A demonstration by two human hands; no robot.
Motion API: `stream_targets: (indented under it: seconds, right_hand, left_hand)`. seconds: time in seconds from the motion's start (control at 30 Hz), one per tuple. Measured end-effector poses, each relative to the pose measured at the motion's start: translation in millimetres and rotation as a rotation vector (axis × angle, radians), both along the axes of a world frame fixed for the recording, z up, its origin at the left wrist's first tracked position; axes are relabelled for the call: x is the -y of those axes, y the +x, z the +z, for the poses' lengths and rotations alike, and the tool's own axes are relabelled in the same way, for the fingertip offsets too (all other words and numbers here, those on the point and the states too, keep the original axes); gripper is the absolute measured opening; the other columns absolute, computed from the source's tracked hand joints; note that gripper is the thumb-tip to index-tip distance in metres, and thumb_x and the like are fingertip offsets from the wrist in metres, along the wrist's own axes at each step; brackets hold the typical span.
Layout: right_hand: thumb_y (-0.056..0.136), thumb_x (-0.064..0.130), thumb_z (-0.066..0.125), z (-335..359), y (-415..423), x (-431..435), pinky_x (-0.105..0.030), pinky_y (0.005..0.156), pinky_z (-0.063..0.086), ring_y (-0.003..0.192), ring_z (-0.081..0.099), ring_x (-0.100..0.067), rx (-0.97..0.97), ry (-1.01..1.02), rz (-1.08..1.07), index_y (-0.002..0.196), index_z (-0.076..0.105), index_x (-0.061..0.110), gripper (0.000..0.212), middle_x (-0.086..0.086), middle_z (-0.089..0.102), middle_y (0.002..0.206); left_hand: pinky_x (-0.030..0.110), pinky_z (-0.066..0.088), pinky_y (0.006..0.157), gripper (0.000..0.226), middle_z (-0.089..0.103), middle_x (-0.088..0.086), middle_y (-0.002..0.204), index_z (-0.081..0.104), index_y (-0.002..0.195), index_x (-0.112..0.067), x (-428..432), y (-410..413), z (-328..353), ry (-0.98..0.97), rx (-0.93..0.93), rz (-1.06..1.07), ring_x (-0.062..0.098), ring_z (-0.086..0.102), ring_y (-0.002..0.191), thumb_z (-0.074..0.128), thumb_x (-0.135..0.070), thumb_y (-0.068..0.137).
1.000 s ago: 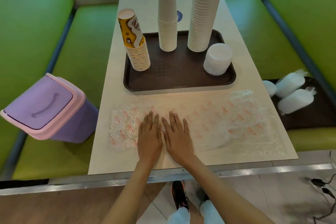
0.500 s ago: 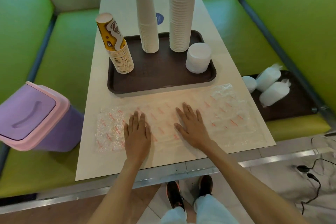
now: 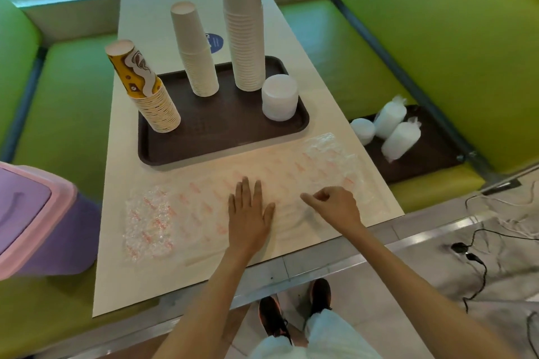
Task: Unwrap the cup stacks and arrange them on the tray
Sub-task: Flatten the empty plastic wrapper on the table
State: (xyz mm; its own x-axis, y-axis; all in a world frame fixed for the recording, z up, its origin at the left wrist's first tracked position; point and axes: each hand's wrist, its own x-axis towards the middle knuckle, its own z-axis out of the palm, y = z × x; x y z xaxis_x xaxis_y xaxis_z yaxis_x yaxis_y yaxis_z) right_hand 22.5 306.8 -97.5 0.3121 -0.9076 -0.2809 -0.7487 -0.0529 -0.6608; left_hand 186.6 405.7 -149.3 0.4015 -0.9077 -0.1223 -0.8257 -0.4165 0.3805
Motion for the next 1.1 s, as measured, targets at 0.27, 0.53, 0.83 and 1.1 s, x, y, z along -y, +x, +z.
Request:
stream_targets:
  seconds: [0.27, 0.53, 0.83, 1.1]
  right_hand:
    - [0.085, 0.033, 0.070, 0, 5, -10, -0.031, 0.075, 0.048, 0.081, 0.060, -0.013, 0.073, -0.122, 0.041, 0.086, 0.073, 0.012, 0.021, 0.000, 0.067, 0.091]
    - [0.073, 0.033, 0.081, 4, 8, -11, -0.008, 0.059, 0.035, 0.063, 0.048, 0.008, 0.101, -0.093, 0.372, 0.100, 0.073, 0.019, 0.032, 0.013, 0.057, 0.109]
    - [0.078, 0.038, 0.077, 1, -12, -4, -0.021, 0.067, 0.037, 0.068, 0.048, 0.000, 0.115, 0.033, 0.279, 0.070, 0.064, 0.025, 0.019, 0.008, 0.056, 0.090]
    - [0.071, 0.029, 0.084, -4, -9, -7, -0.020, 0.067, 0.051, 0.071, 0.060, -0.012, 0.273, 0.041, 0.089, 0.100, 0.065, 0.017, 0.037, 0.007, 0.063, 0.087]
  left_hand:
    - [0.037, -0.014, 0.115, 0.077, -0.019, 0.006, 0.158, -0.006, 0.152, -0.022, 3, 0, 0, 0.111, 0.019, -0.027, 0.021, -0.019, 0.145, -0.006, -0.058, 0.085]
    - [0.037, -0.014, 0.115, 0.083, -0.017, 0.005, 0.159, -0.005, 0.152, -0.023, 2, 0, -1, 0.084, -0.008, -0.017, 0.019, -0.017, 0.146, -0.011, -0.061, 0.079]
    - [0.037, -0.013, 0.115, 0.087, -0.016, 0.005, 0.159, -0.003, 0.152, -0.023, 2, 0, -2, 0.075, -0.006, -0.016, 0.019, -0.017, 0.146, -0.014, -0.062, 0.075]
    - [0.037, -0.014, 0.115, 0.088, -0.016, 0.005, 0.159, -0.004, 0.152, -0.023, 2, 1, -2, 0.079, 0.008, -0.025, 0.020, -0.017, 0.146, -0.015, -0.062, 0.074]
